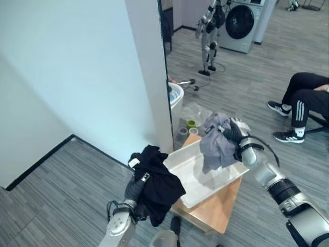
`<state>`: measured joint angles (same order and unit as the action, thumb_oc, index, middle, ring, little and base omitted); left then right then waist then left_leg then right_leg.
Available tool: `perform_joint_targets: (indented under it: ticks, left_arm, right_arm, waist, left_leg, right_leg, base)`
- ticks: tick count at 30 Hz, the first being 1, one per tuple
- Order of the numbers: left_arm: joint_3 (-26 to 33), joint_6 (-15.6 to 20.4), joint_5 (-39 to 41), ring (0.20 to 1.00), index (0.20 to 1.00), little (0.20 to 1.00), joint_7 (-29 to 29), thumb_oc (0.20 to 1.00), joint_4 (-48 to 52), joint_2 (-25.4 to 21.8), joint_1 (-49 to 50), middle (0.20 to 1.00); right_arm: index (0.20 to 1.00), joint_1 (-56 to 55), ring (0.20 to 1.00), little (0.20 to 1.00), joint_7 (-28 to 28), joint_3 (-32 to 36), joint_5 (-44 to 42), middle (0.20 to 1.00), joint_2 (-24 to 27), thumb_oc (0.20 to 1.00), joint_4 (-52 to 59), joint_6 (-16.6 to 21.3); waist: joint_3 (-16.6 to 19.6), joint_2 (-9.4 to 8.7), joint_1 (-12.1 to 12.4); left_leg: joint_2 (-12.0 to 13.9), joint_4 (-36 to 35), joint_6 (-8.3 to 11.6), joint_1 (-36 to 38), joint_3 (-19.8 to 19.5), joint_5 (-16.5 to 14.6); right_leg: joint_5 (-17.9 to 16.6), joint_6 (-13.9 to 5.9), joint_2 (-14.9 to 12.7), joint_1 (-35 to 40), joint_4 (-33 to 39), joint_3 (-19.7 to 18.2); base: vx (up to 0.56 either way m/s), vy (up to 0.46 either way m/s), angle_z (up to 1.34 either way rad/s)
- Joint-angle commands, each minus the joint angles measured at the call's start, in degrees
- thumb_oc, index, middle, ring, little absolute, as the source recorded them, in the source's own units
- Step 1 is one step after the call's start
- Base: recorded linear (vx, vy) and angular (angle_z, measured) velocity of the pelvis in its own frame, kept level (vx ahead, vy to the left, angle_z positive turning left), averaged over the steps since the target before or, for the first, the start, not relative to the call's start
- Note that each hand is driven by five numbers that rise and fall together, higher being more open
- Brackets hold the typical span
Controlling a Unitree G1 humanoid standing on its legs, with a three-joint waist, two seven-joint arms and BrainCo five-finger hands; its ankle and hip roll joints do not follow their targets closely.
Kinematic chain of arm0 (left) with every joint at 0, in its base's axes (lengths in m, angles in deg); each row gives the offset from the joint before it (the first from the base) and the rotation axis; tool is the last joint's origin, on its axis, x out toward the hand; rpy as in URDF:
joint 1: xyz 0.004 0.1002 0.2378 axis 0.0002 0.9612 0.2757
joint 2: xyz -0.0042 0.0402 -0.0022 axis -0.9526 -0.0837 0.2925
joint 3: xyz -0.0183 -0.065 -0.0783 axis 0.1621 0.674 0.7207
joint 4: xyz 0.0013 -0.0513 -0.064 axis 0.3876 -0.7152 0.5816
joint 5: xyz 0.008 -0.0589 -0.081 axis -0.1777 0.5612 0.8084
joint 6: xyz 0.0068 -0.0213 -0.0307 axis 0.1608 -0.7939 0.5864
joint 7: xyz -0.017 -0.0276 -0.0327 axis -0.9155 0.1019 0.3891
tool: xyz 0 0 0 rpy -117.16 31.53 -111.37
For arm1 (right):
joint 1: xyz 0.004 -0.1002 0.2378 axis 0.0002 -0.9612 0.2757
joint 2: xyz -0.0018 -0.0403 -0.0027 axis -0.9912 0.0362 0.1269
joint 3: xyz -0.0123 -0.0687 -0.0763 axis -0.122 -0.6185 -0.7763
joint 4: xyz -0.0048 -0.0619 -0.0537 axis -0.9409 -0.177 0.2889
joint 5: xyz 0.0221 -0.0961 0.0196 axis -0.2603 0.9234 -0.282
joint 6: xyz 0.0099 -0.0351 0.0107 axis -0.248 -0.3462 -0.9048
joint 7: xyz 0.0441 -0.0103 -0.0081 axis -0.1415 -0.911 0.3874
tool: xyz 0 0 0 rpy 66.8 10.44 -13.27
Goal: Pick up bed clothes into laundry basket.
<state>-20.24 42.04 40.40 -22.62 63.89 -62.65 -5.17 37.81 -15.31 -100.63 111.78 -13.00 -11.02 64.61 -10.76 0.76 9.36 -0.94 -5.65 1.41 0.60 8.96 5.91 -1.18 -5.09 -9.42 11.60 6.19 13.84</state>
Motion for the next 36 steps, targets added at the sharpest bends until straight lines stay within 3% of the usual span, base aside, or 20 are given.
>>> perform_joint_targets:
  ticks: [1, 12, 13, 17, 21, 25, 31, 34, 36]
  left_arm:
    - [-1.39, 4.25, 0.69, 0.200, 0.200, 0.200, 0.39, 0.200, 3.72, -0.96, -2.54, 0.200]
    - [-2.80, 4.18, -0.21, 0.200, 0.200, 0.200, 1.77, 0.200, 0.55, -1.76, -4.69, 0.200]
    - [-3.10, 4.26, 0.33, 0.200, 0.200, 0.200, 2.37, 0.200, 0.98, -2.12, -4.85, 0.200]
    - [-3.65, 4.03, 0.55, 0.200, 0.200, 0.200, 2.97, 0.200, 1.18, -2.71, -4.94, 0.200]
    - [-3.77, 3.94, -1.07, 0.200, 0.200, 0.200, 2.21, 0.200, 0.45, -2.45, -6.29, 0.200]
    - [-4.09, 4.15, -2.91, 0.200, 0.200, 0.200, 1.52, 0.200, -0.01, -1.73, -8.26, 0.200]
    - [-2.64, 3.01, -6.23, 0.200, 0.200, 0.200, -1.46, 0.200, -0.94, -0.61, -11.31, 0.200]
    - [-2.32, 2.60, -7.03, 0.200, 0.200, 0.200, -1.81, 0.200, -1.19, -0.38, -12.14, 0.200]
    - [-2.50, 2.10, -8.85, 0.200, 0.200, 0.200, -2.44, 0.200, -0.97, 0.22, -13.72, 0.200]
  right_arm:
    - [0.200, 6.42, 0.200, 0.200, -0.81, -0.01, -1.84, 0.200, 0.23, 0.200, -1.10, 1.81]
    - [0.200, 3.83, 0.200, 0.200, -0.47, -0.97, -3.64, 0.200, -3.84, 0.200, -14.14, 2.07]
    - [1.000, 3.89, 1.000, 1.000, -0.50, -0.58, -4.69, 1.000, -5.31, 1.000, -19.79, 1.39]
    - [1.000, 4.72, 1.000, 1.000, -0.47, 0.26, -6.55, 1.000, -6.40, 1.000, -24.63, 1.00]
    - [1.000, 3.78, 1.000, 1.000, -1.12, 3.40, -11.81, 1.000, -5.29, 1.000, -19.03, 2.36]
    - [1.000, 0.48, 1.000, 1.000, -0.91, 7.19, -18.61, 1.000, -3.55, 1.000, -12.53, 4.20]
    - [1.000, -7.32, 1.000, 1.000, -3.80, 18.18, -25.75, 1.000, 0.06, 1.000, -6.25, 5.36]
    - [1.000, -9.68, 1.000, 1.000, -4.37, 20.81, -26.88, 1.000, 0.16, 1.000, -3.86, 5.51]
    - [1.000, -14.17, 1.000, 1.000, -4.53, 22.68, -26.52, 1.000, -0.54, 1.000, -1.47, 5.36]
  waist:
    - [3.18, -1.78, 1.92]
    - [2.78, -2.78, 2.82]
    - [2.73, -2.77, 3.45]
    - [2.81, -2.71, 4.14]
    - [2.82, -2.63, 3.55]
    - [3.06, -2.89, 1.69]
    - [3.32, -2.78, -1.77]
    - [3.44, -2.51, -2.88]
    - [3.57, -2.04, -5.22]
  left_leg:
    - [3.46, 0.65, 2.88, 6.55, 0.94, -6.61]
    - [3.83, 0.65, 3.54, 3.99, 0.63, -6.01]
    - [3.88, 0.65, 3.72, 3.43, 0.30, -5.86]
    - [3.76, 0.65, 3.84, 2.88, -0.05, -5.83]
    - [3.65, 0.65, 3.69, 3.27, 0.01, -6.28]
    - [3.63, 0.65, 3.43, 4.14, 0.51, -6.95]
    - [3.91, 0.65, 3.00, 5.62, 1.87, -8.21]
    - [3.98, 0.65, 2.89, 5.88, 2.33, -8.42]
    - [4.15, 0.65, 2.77, 6.26, 3.51, -8.82]
  right_leg:
    - [4.01, -0.70, 3.04, 1.11, -1.19, 3.10]
    - [3.68, -2.00, 2.13, 0.04, -1.19, 5.15]
    - [3.67, -2.19, 2.00, -0.33, -1.19, 5.55]
    - [3.69, -2.47, 1.76, -0.44, -1.19, 6.30]
    - [3.71, -2.60, 1.52, -0.13, -1.19, 6.44]
    - [3.74, -2.66, 1.40, 0.32, -1.19, 6.11]
    - [3.65, -2.78, 1.39, 0.61, -1.19, 4.98]
    - [3.64, -2.83, 1.31, 0.42, -1.19, 4.56]
    - [3.62, -3.04, 1.06, -0.05, -1.19, 3.70]
  base:
    - [0.11, 0.038, 0.01]
    - [0.04, 0.010, 0.08]
    - [0.00, -0.008, 0.06]
    - [0.00, 0.002, 0.13]
    - [0.00, 0.010, 0.04]
    - [0.01, 0.017, 0.03]
    - [0.02, 0.005, -0.05]
    - [0.02, 0.006, -0.32]
    - [0.02, 0.020, -0.31]
